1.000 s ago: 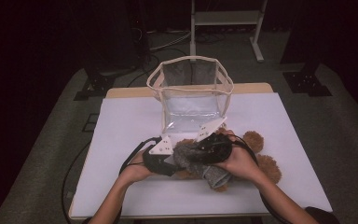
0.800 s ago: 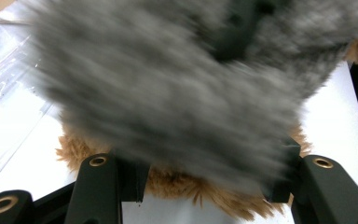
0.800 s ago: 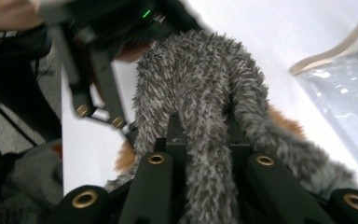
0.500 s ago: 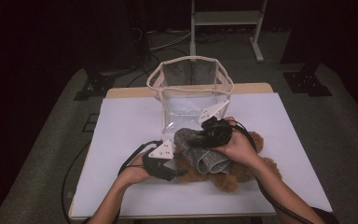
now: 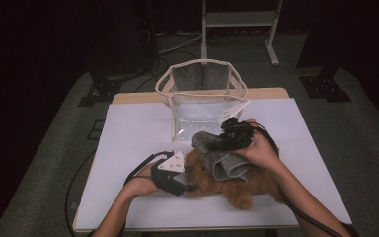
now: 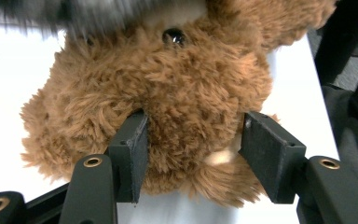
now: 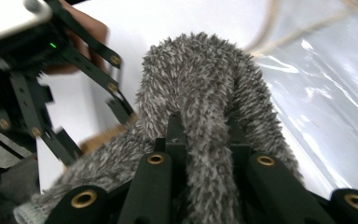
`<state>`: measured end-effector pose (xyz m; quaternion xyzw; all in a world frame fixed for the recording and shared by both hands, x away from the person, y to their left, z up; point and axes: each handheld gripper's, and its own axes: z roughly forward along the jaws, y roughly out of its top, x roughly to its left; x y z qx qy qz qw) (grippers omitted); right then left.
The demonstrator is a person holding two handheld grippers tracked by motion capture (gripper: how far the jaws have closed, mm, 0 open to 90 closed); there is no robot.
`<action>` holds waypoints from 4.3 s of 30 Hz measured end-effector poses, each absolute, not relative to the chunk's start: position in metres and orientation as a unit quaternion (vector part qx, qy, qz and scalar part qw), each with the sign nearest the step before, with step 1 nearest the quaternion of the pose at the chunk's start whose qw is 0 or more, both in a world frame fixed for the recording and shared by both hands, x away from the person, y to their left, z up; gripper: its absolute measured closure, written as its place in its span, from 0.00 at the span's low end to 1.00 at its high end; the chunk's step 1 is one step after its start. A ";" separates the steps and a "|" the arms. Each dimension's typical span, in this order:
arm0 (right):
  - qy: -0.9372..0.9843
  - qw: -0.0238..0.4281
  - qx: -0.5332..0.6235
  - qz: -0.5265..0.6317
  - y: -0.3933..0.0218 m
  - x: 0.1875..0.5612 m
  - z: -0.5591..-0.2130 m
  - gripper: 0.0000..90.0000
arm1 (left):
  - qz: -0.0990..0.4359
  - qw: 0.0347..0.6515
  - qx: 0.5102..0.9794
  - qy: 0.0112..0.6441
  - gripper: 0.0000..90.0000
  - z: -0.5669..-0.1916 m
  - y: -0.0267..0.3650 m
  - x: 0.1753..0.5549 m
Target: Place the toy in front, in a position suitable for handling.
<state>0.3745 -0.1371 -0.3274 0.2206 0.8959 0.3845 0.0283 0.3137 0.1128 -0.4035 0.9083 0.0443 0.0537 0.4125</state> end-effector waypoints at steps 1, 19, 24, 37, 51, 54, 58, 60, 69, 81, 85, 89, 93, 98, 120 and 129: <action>0.896 0.028 0.221 0.384 -0.137 0.374 -0.327 0.85 | 0.054 0.413 0.908 0.044 0.46 -0.404 0.113 0.314; 0.885 -0.016 0.208 0.416 -0.166 0.340 -0.341 0.85 | 0.065 0.438 0.896 0.037 0.42 -0.391 0.105 0.312; 0.873 0.012 0.221 0.435 -0.200 0.334 -0.312 0.85 | 0.064 0.434 0.898 0.035 0.42 -0.390 0.105 0.311; 0.887 0.101 0.244 0.379 -0.253 0.317 -0.256 0.85 | 0.059 0.431 0.900 0.036 0.42 -0.389 0.104 0.312; 0.924 -0.001 0.179 0.338 -0.161 0.340 -0.334 0.66 | 0.051 0.433 0.900 0.021 0.42 -0.389 0.107 0.307; 0.912 -0.014 0.185 0.364 -0.172 0.337 -0.321 0.59 | 0.051 0.430 0.901 0.018 0.42 -0.389 0.107 0.306; 0.897 0.002 0.202 0.393 -0.196 0.330 -0.305 0.57 | 0.050 0.426 0.903 0.014 0.43 -0.388 0.106 0.304; 0.900 0.000 0.200 0.387 -0.197 0.331 -0.311 0.57 | 0.048 0.424 0.904 0.012 0.43 -0.387 0.105 0.304; 0.914 -0.023 0.184 0.362 -0.164 0.334 -0.352 0.62 | 0.056 0.436 0.898 0.013 0.42 -0.382 0.108 0.306; 0.910 0.028 0.188 0.369 -0.184 0.320 -0.348 0.84 | 0.057 0.424 0.904 0.005 0.41 -0.386 0.095 0.302; 0.903 0.040 0.208 0.373 -0.202 0.321 -0.339 0.84 | 0.049 0.425 0.904 0.001 0.41 -0.387 0.094 0.301; 0.907 0.024 0.197 0.372 -0.186 0.326 -0.346 0.84 | 0.049 0.420 0.906 -0.005 0.41 -0.386 0.092 0.299; 0.912 0.018 0.176 0.371 -0.164 0.331 -0.352 0.84 | 0.043 0.419 0.907 -0.015 0.41 -0.386 0.093 0.295; 0.913 0.019 0.176 0.368 -0.163 0.332 -0.351 0.84 | 0.047 0.421 0.906 -0.013 0.41 -0.387 0.096 0.295; 0.873 0.020 0.213 0.438 -0.231 0.295 -0.353 0.83 | 0.043 0.438 0.898 0.019 0.34 -0.384 0.096 0.304; 0.869 0.023 0.230 0.436 -0.229 0.310 -0.360 0.83 | 0.044 0.442 0.896 0.026 0.28 -0.382 0.101 0.306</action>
